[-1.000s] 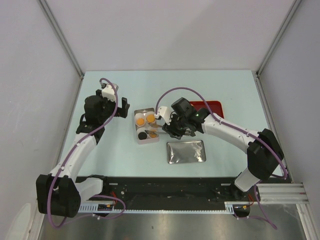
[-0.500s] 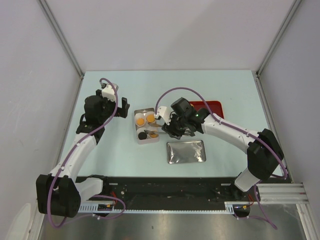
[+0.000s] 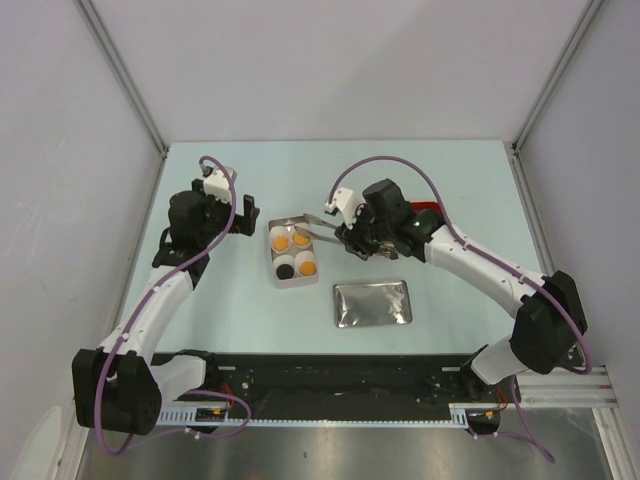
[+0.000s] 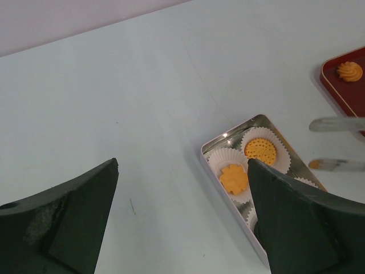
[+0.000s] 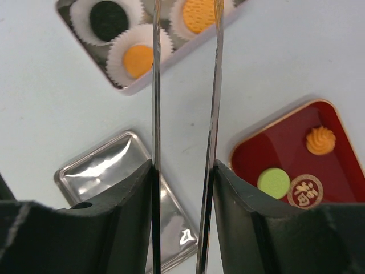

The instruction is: Pack the cookies

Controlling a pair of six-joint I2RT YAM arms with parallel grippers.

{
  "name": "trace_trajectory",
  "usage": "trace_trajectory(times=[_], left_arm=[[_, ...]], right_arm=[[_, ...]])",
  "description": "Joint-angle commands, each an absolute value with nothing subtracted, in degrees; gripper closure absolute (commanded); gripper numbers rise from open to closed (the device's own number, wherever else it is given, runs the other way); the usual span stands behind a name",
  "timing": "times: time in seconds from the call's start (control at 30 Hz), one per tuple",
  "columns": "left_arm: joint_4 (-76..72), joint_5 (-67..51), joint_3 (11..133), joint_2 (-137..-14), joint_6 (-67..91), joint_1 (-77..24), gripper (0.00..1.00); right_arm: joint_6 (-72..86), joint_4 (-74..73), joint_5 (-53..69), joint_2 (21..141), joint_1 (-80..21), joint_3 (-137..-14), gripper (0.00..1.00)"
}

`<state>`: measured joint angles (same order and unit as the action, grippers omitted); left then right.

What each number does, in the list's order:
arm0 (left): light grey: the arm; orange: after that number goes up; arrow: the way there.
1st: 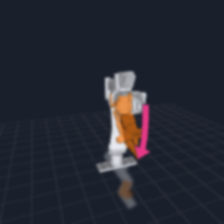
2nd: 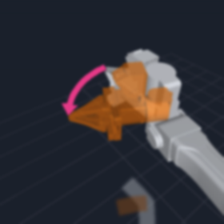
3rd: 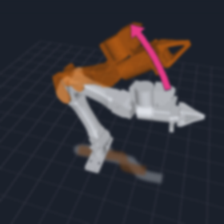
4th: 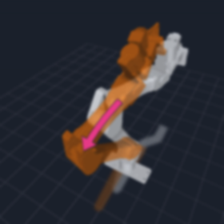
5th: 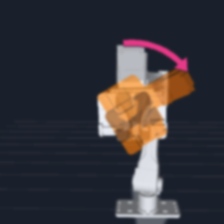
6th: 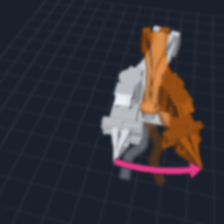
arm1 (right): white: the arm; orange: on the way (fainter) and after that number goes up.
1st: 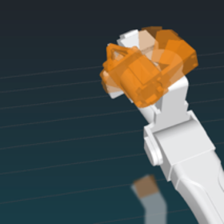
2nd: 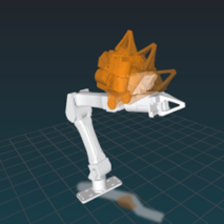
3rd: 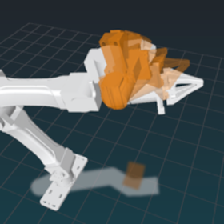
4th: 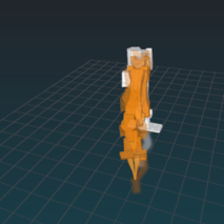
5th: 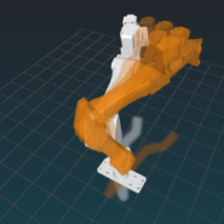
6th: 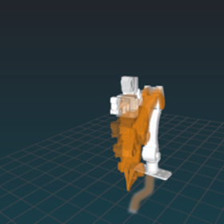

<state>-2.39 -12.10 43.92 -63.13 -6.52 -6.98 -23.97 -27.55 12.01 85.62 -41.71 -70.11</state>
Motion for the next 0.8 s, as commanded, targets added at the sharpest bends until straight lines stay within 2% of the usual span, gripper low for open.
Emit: trace_trajectory(times=[0.0, 0.3, 0.77], left_arm=[[-4.0, -11.6, 45.2, -63.0, -7.1, -7.3, 0.00], [-4.0, -11.9, 45.0, -62.8, -6.9, -7.3, 0.00], [-4.0, -12.0, 44.9, -62.3, -6.9, -7.3, 0.00]], right_arm=[[-20.2, -23.6, 9.8, 83.3, -37.9, -72.6, 0.53], [-15.6, -20.3, 8.2, 79.6, -27.1, -71.2, 0.52], [-11.5, -10.2, 0.4, 70.2, -7.1, -58.5, 0.53]])
